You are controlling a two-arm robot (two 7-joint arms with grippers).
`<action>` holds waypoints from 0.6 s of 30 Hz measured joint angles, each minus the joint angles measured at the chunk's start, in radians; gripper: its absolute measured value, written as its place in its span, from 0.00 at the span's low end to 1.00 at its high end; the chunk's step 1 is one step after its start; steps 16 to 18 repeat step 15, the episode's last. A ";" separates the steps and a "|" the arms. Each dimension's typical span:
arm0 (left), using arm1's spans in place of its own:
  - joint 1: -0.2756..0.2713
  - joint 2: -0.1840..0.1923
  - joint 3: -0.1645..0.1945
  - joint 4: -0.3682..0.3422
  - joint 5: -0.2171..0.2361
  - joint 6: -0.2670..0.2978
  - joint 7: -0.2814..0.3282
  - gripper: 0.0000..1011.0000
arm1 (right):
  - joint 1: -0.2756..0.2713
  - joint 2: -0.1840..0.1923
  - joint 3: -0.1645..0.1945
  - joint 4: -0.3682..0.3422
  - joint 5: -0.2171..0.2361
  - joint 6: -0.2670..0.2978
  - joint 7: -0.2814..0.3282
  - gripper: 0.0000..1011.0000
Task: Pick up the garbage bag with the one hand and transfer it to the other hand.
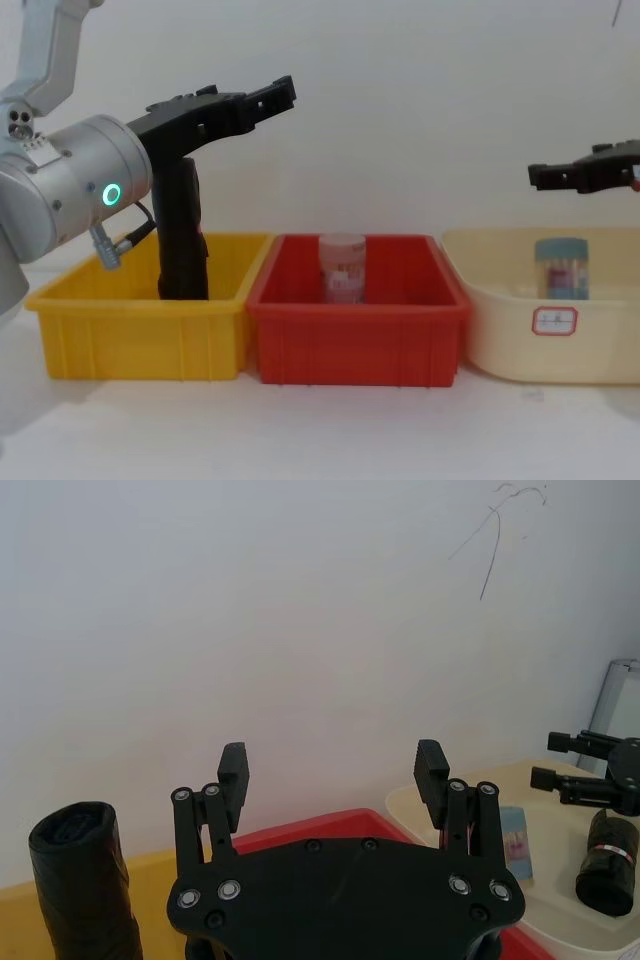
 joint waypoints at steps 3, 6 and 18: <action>0.000 0.000 0.000 0.000 0.000 0.000 0.000 0.99 | -0.008 0.004 0.002 -0.005 -0.004 -0.005 -0.002 0.95; 0.000 0.000 0.000 0.000 0.000 0.000 0.000 0.99 | -0.022 0.007 0.006 -0.021 -0.007 -0.017 -0.003 0.99; 0.000 0.000 0.000 0.000 0.000 0.000 0.000 0.99 | -0.076 0.011 0.020 -0.102 -0.008 -0.047 -0.007 0.99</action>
